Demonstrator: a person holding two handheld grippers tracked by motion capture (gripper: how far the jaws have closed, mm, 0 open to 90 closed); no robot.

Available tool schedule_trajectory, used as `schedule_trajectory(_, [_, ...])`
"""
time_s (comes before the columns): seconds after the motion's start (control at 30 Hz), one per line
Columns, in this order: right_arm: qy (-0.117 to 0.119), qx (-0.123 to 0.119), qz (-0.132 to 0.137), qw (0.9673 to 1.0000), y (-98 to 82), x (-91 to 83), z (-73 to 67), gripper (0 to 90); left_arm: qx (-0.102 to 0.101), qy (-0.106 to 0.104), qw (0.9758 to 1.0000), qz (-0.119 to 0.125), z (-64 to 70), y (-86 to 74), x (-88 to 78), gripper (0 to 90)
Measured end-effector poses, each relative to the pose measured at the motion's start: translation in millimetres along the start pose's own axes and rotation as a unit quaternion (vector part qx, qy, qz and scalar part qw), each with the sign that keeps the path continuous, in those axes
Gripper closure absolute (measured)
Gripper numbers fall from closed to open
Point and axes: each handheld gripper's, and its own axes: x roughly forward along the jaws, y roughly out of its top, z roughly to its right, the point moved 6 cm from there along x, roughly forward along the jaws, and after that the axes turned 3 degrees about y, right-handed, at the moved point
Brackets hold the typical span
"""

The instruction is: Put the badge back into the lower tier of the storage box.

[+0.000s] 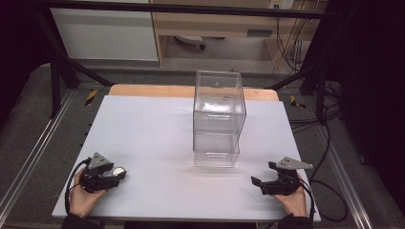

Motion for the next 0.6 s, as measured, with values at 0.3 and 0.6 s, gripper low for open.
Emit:
schedule_trajectory(0.3, [0.0,0.0,-0.002,1.0,-0.4,0.7,-0.1,2.0,0.003,0.004,1.0,-0.002,1.2,-0.3,-0.2,37.4])
schedule_trajectory(0.6, [-0.001,-0.002,-0.003,1.0,-0.5,0.8,0.3,2.0,-0.003,0.01,0.9999,-0.004,0.4,0.4,-1.6,45.8])
